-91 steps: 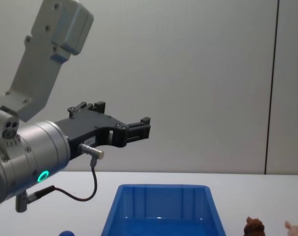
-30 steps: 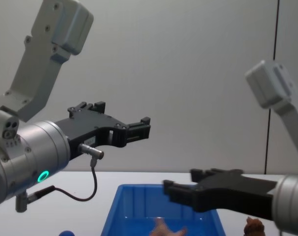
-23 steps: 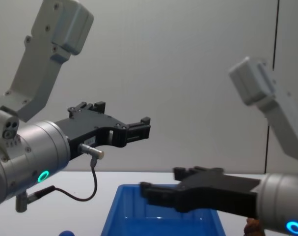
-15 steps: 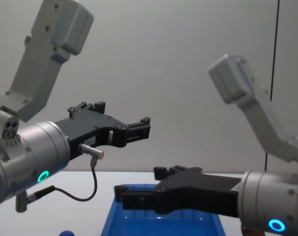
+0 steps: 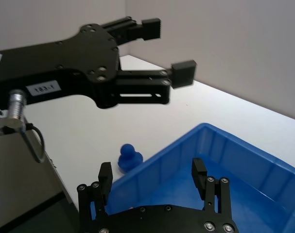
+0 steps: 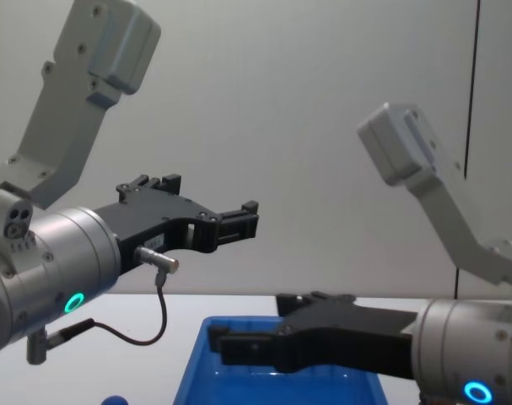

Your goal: Pick up the two dolls from the table and place them into the box.

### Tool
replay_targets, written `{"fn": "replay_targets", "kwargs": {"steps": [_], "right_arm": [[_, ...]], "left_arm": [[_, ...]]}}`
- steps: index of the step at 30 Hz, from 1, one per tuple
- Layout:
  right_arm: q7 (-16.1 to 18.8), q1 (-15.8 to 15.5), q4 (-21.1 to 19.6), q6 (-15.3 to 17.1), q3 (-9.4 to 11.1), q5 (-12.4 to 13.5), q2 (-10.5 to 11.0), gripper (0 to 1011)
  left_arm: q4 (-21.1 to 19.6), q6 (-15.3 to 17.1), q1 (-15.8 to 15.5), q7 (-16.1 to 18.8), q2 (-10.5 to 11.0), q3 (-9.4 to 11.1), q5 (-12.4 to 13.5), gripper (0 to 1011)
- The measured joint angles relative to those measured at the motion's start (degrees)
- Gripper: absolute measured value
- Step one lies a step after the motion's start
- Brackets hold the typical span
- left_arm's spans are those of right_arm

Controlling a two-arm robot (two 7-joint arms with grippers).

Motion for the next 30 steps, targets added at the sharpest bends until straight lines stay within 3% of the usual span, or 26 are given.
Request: {"fn": "replay_targets", "kwargs": {"steps": [13, 30], "right_arm": [[-7.7, -2.8, -2.0, 1.3, 1.2, 0.4, 2.2, 1001], [-18.1, -6.5, -5.3, 0.0, 2.9, 1.9, 4.4, 1001]], "left_arm": [[0.0, 0.0, 0.0, 0.0, 0.0, 0.0, 0.0, 1001], [0.0, 0.0, 0.0, 0.0, 0.0, 0.0, 0.0, 1001]]}}
